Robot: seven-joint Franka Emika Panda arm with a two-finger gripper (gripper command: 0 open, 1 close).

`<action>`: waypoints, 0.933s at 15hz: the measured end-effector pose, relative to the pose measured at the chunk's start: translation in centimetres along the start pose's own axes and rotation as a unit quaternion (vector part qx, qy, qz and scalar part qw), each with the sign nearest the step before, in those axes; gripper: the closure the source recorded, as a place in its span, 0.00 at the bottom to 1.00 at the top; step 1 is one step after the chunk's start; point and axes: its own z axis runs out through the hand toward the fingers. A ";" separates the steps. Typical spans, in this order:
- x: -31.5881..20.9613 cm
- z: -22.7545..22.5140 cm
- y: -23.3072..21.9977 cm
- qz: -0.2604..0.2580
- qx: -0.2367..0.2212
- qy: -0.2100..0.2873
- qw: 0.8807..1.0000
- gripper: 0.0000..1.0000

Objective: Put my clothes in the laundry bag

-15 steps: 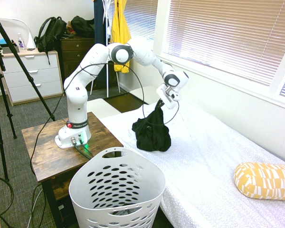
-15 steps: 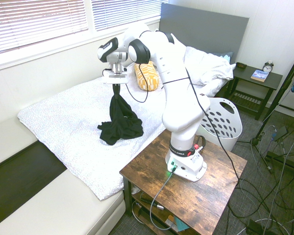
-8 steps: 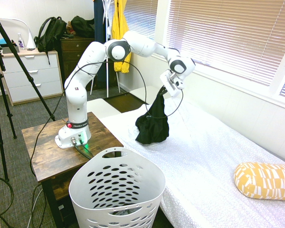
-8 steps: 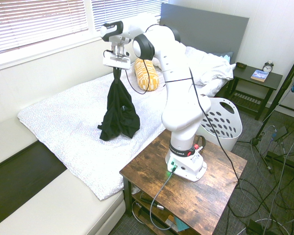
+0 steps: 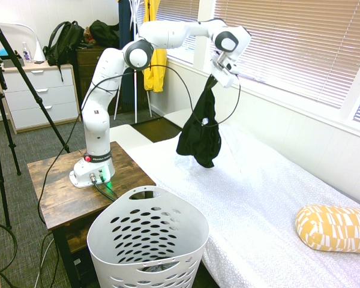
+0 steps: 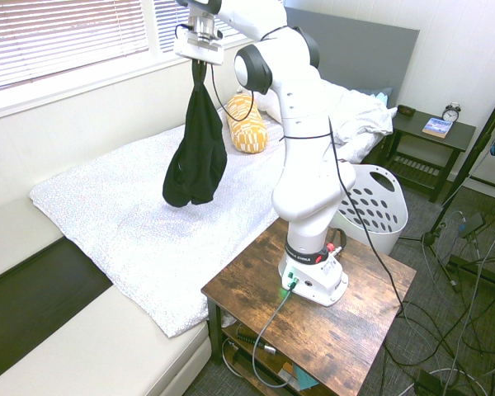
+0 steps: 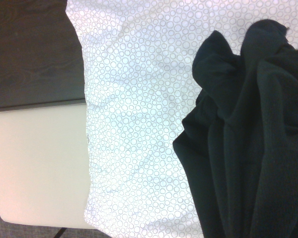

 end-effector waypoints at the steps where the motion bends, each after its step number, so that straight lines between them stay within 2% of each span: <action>1: -1.2 -1.7 0.8 0.002 -0.004 0.010 1.000 1.00; 4: -4.9 -7.1 4.8 0.025 -0.017 0.038 0.999 1.00; 7: -8.7 -12.2 11.3 0.053 -0.026 0.068 0.996 1.00; 9: -9.7 -13.8 16.5 0.070 -0.054 0.087 0.992 1.00; 14: -11.4 -15.4 29.8 0.105 -0.119 0.078 0.984 1.00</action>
